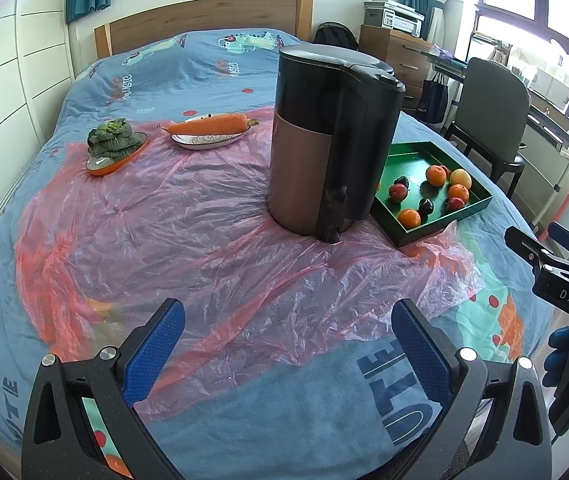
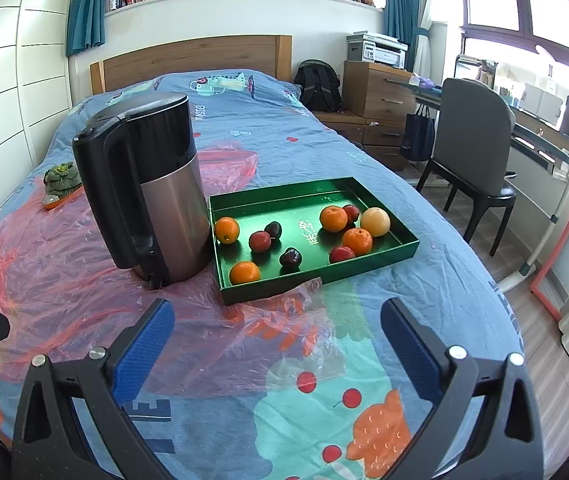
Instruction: Organize fruits
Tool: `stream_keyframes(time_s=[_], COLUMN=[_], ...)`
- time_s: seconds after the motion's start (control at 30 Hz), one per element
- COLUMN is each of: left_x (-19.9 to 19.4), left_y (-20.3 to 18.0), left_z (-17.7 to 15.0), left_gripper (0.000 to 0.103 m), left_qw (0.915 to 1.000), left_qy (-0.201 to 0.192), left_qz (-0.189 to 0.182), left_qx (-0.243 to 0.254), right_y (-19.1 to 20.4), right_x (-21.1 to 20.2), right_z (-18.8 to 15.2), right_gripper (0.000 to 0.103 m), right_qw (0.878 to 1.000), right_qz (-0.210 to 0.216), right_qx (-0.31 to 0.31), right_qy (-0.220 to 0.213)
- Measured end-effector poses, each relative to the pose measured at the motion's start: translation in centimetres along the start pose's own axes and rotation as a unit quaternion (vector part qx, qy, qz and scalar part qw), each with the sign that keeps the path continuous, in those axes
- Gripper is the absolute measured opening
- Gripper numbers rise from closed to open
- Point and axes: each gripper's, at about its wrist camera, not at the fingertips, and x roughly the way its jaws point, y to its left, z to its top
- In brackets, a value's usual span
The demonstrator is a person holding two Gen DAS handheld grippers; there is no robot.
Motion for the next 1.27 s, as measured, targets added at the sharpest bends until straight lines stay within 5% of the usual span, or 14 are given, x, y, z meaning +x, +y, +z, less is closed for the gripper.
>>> stream_keyframes(time_s=[1.27], left_x=[-0.86], left_y=[-0.3], left_z=[-0.21], left_gripper=[0.102], left_qw=[0.9999], left_qy=[-0.012], left_qz=[0.009], left_qx=[-0.001], right_y=[-0.23], right_x=[0.1], right_z=[-0.7], right_gripper=[0.103], right_qw=[1.0], right_qz=[0.001], right_qx=[-0.001], right_qy=[0.003])
